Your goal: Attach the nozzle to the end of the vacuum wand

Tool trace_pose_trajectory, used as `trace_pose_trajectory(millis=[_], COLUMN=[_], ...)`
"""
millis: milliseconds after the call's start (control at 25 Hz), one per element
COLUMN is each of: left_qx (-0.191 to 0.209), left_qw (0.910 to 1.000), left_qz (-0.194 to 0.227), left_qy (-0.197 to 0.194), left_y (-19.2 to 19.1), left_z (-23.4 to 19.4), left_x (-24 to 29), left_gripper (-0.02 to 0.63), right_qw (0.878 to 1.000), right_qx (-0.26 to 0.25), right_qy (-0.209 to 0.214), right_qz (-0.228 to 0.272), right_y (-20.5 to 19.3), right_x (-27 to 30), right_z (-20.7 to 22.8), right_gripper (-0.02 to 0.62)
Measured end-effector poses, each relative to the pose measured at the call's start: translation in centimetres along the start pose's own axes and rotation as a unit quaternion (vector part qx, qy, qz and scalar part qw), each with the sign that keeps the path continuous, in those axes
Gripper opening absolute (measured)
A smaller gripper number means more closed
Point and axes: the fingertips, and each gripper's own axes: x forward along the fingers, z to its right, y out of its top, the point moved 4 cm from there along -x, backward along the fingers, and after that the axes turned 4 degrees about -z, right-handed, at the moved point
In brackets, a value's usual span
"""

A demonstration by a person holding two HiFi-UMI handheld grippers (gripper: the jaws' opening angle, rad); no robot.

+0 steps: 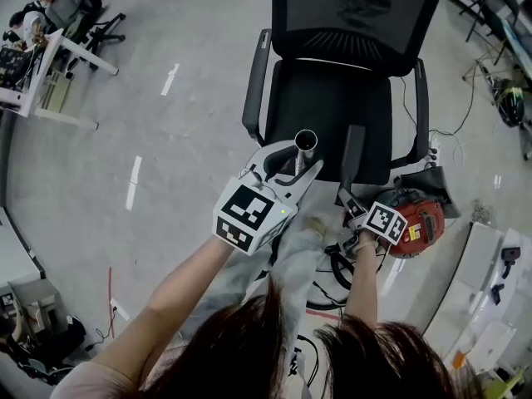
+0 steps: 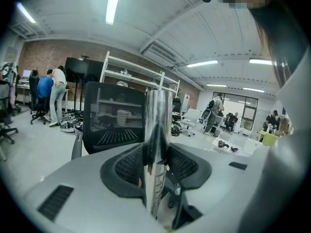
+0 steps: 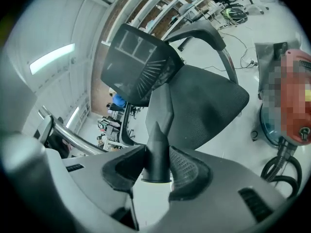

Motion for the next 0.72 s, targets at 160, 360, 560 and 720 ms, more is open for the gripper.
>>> trace_pose_trajectory(millis=[160,360,560,720], left_qx=[0.000,0.001,0.011,0.015], left_qw=[1.0000,0.9998,0.9996,0.9996], left_qz=[-0.003,-0.012,-0.014,-0.014], left_qy=[-0.007,-0.014,-0.021,-0.020], left_y=[-0.1,0.2,0.6,0.8], left_z=[-0.3,-0.2,0.4,0.9], left_x=[-1.1,-1.8,-2.5,-2.8], left_gripper=[0.156,0.156,0.156,0.156], right_qw=[1.000,0.999,0.997,0.993], right_qx=[0.008,0.018,0.015,0.015], right_qy=[0.011,0.017,0.035,0.064], right_qz=[0.024,0.043,0.067,0.094], right_y=[0.1,0.3,0.6,1.2], right_x=[-0.8,-1.8,-3.3,-4.5], right_z=[-2.4,-5.2,-8.7,-11.3], right_gripper=[0.170,0.170,0.170,0.170])
